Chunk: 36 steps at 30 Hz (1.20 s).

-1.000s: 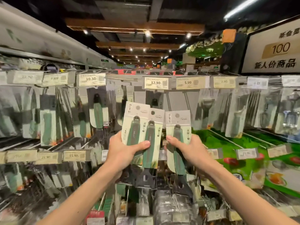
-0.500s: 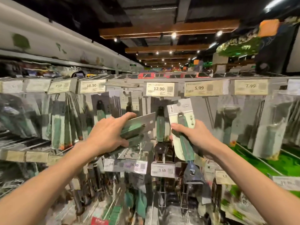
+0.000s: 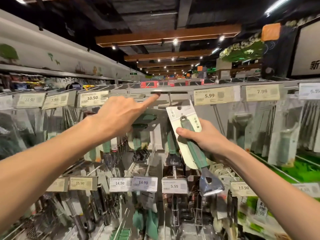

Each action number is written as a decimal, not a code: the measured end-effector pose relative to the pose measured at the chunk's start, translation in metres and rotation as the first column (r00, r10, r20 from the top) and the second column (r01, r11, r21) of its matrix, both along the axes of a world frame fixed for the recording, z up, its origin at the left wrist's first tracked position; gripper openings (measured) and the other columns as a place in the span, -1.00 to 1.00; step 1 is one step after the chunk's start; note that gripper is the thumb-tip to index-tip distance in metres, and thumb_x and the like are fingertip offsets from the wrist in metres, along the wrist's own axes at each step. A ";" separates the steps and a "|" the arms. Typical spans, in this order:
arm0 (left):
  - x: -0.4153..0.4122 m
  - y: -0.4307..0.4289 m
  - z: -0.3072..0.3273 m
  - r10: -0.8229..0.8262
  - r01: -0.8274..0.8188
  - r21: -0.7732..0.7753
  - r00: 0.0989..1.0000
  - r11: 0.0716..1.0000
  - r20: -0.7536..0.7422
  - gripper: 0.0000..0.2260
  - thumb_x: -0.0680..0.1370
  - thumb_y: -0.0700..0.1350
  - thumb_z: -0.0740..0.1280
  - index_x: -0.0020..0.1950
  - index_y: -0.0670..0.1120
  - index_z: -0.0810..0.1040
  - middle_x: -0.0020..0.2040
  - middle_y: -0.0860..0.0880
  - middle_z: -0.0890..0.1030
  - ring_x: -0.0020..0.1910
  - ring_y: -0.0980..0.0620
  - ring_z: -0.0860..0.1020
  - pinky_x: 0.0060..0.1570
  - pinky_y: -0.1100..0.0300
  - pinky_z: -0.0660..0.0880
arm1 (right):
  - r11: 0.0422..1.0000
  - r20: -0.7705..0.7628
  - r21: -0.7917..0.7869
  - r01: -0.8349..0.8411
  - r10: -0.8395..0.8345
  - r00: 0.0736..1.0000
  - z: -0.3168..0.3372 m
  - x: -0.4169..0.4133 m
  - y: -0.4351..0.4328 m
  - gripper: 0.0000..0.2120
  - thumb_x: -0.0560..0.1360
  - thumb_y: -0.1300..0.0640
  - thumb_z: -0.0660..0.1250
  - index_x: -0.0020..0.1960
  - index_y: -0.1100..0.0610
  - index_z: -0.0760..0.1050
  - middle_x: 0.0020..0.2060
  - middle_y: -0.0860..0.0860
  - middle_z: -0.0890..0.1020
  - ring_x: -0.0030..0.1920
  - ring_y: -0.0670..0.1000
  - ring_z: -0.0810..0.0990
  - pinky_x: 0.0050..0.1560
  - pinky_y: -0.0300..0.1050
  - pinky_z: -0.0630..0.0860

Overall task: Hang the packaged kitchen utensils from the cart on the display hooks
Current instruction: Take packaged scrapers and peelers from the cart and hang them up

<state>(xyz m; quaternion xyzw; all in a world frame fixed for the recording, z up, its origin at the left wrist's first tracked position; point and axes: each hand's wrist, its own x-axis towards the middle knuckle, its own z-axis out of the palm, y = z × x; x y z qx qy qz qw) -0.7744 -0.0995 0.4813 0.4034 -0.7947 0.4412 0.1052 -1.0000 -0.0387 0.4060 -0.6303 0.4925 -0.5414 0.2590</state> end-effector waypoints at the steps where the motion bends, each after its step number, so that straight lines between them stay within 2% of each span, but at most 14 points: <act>1: 0.000 0.001 0.003 0.010 -0.009 -0.014 1.000 1.000 0.019 -0.09 0.57 -0.19 0.35 0.59 0.06 -0.32 -0.40 0.05 0.34 -0.50 0.15 0.25 -0.54 0.27 0.15 | 1.000 -0.002 -0.012 -0.006 0.006 1.000 0.001 0.001 -0.001 -0.85 0.48 0.10 0.46 0.00 0.00 0.53 -0.14 -0.09 0.70 -0.24 -0.20 0.68 -0.25 -0.35 0.57; 4: -0.004 0.001 0.015 0.022 -0.017 -0.063 0.996 0.998 0.086 -0.10 0.56 -0.30 0.27 0.58 0.04 -0.38 -0.37 0.03 0.36 -0.47 0.13 0.28 -0.49 0.26 0.23 | 1.000 -0.008 -0.019 -0.021 0.021 1.000 0.006 0.004 -0.009 -0.84 0.47 0.10 0.47 -0.01 -0.03 0.52 -0.13 -0.10 0.70 -0.23 -0.20 0.68 -0.26 -0.35 0.56; 7: -0.007 0.001 0.025 0.036 -0.025 -0.069 0.985 0.997 0.169 -0.14 0.59 -0.29 0.23 0.57 0.02 -0.40 -0.33 0.01 0.42 -0.43 0.11 0.37 -0.44 0.24 0.35 | 1.000 -0.024 -0.004 -0.012 0.012 1.000 0.009 0.005 -0.019 -0.83 0.47 0.07 0.48 -0.03 -0.05 0.50 -0.11 -0.08 0.70 -0.19 -0.15 0.69 -0.14 -0.24 0.61; 12: -0.009 0.005 0.033 0.086 -0.071 -0.074 0.969 0.995 0.231 -0.18 0.63 -0.25 0.22 0.57 0.03 -0.39 -0.32 0.03 0.43 -0.45 0.12 0.35 -0.51 0.27 0.30 | 0.999 -0.052 0.017 -0.027 0.028 0.998 0.009 0.006 -0.032 -0.83 0.47 0.04 0.47 -0.01 -0.05 0.51 -0.11 -0.12 0.69 -0.18 -0.20 0.67 -0.16 -0.33 0.55; 17: -0.013 0.013 0.036 0.142 -0.136 -0.039 0.951 0.990 0.274 -0.20 0.60 -0.37 0.12 0.56 -0.02 -0.41 -0.34 0.03 0.38 -0.46 0.12 0.29 -0.54 0.27 0.23 | 1.000 -0.088 0.007 0.000 0.001 0.996 -0.011 0.007 -0.054 -0.83 0.49 0.04 0.45 0.02 -0.07 0.50 -0.03 -0.08 0.68 -0.02 -0.07 0.66 0.10 -0.06 0.57; 20: -0.012 0.011 0.034 0.140 -0.133 -0.045 0.950 0.990 0.279 -0.20 0.62 -0.33 0.15 0.57 -0.04 -0.41 -0.34 0.03 0.40 -0.46 0.12 0.31 -0.54 0.27 0.24 | 1.000 -0.100 0.012 0.022 -0.021 0.995 -0.016 0.008 -0.064 -0.86 0.51 0.06 0.41 0.03 -0.02 0.49 -0.10 -0.14 0.63 -0.09 -0.15 0.62 0.00 -0.16 0.56; 23: -0.010 0.007 0.032 0.125 -0.117 -0.046 0.958 0.992 0.257 -0.20 0.65 -0.20 0.21 0.57 -0.06 -0.41 -0.33 0.02 0.43 -0.46 0.11 0.35 -0.54 0.25 0.26 | 0.995 -0.142 0.006 0.100 -0.098 0.985 -0.014 0.010 -0.075 -0.76 0.52 0.01 0.40 0.13 0.07 0.50 -0.11 -0.12 0.62 -0.10 -0.14 0.61 -0.13 -0.26 0.52; 25: -0.007 0.004 0.029 0.120 -0.114 -0.038 0.962 0.993 0.245 -0.19 0.64 -0.21 0.21 0.56 -0.05 -0.43 -0.33 0.02 0.42 -0.46 0.11 0.35 -0.53 0.25 0.29 | 0.990 -0.148 0.028 0.141 -0.135 0.980 -0.016 0.010 -0.083 -0.76 0.53 -0.02 0.39 0.09 0.11 0.53 -0.12 -0.05 0.65 -0.10 -0.05 0.64 -0.12 -0.21 0.54; 27: -0.005 0.004 0.028 0.101 -0.100 -0.016 0.966 0.995 0.237 -0.16 0.63 -0.20 0.23 0.55 -0.05 -0.44 -0.32 0.01 0.42 -0.44 0.11 0.36 -0.50 0.25 0.38 | 0.979 -0.160 0.062 0.193 -0.182 0.970 -0.019 0.009 -0.087 -0.76 0.51 -0.06 0.40 0.02 0.11 0.53 -0.22 -0.05 0.63 -0.21 -0.06 0.61 -0.23 -0.27 0.48; 29: -0.005 0.003 0.030 0.104 -0.119 0.058 0.970 0.991 0.218 -0.01 0.57 -0.14 0.38 0.55 -0.03 -0.45 -0.29 0.00 0.42 -0.38 0.10 0.39 -0.40 0.21 0.47 | 0.960 -0.180 0.092 0.265 -0.246 0.952 -0.022 0.008 -0.087 -0.55 0.46 -0.15 0.43 0.15 0.15 0.47 -0.09 0.01 0.64 -0.13 -0.05 0.61 -0.14 -0.22 0.52; 31: -0.008 0.004 0.033 0.110 -0.149 0.222 0.978 0.964 0.180 0.21 0.40 -0.02 0.57 0.54 0.02 -0.46 -0.26 -0.01 0.38 -0.29 0.06 0.43 -0.29 0.15 0.48 | 0.932 -0.184 0.139 0.334 -0.307 0.934 -0.026 0.006 -0.083 -0.18 0.40 -0.16 0.48 0.46 0.23 0.22 0.33 0.14 0.48 0.26 0.10 0.52 0.25 0.03 0.49; 32: -0.011 0.004 0.035 0.107 -0.150 0.294 0.982 0.944 0.157 0.28 0.34 0.04 0.60 0.54 0.04 -0.48 -0.25 0.00 0.34 -0.25 0.04 0.42 -0.26 0.13 0.45 | 0.928 -0.156 0.138 0.345 -0.324 0.933 -0.030 0.005 -0.079 -0.12 0.39 -0.10 0.51 0.50 0.22 0.14 0.37 0.12 0.43 0.31 0.12 0.47 0.31 0.07 0.45; 34: -0.013 0.004 0.037 0.095 -0.132 0.386 0.989 0.913 0.115 0.32 0.29 0.08 0.62 0.53 0.07 -0.48 -0.25 0.03 0.30 -0.23 0.04 0.36 -0.24 0.15 0.35 | 0.920 -0.069 0.053 0.387 -0.383 0.921 -0.042 0.003 -0.071 -0.31 0.41 0.07 0.53 0.36 0.19 0.22 0.13 0.04 0.46 0.11 0.02 0.48 0.14 -0.07 0.45; 36: -0.013 0.003 0.039 0.077 -0.099 0.467 0.995 0.879 0.066 0.31 0.28 0.07 0.62 0.55 0.09 -0.45 -0.16 0.02 0.40 -0.24 0.06 0.31 -0.14 0.16 0.32 | 0.871 0.035 0.009 0.492 -0.492 0.870 -0.057 0.003 -0.059 -0.51 0.41 0.25 0.48 0.18 0.14 0.27 -0.05 0.02 0.41 -0.07 -0.03 0.43 -0.02 -0.16 0.40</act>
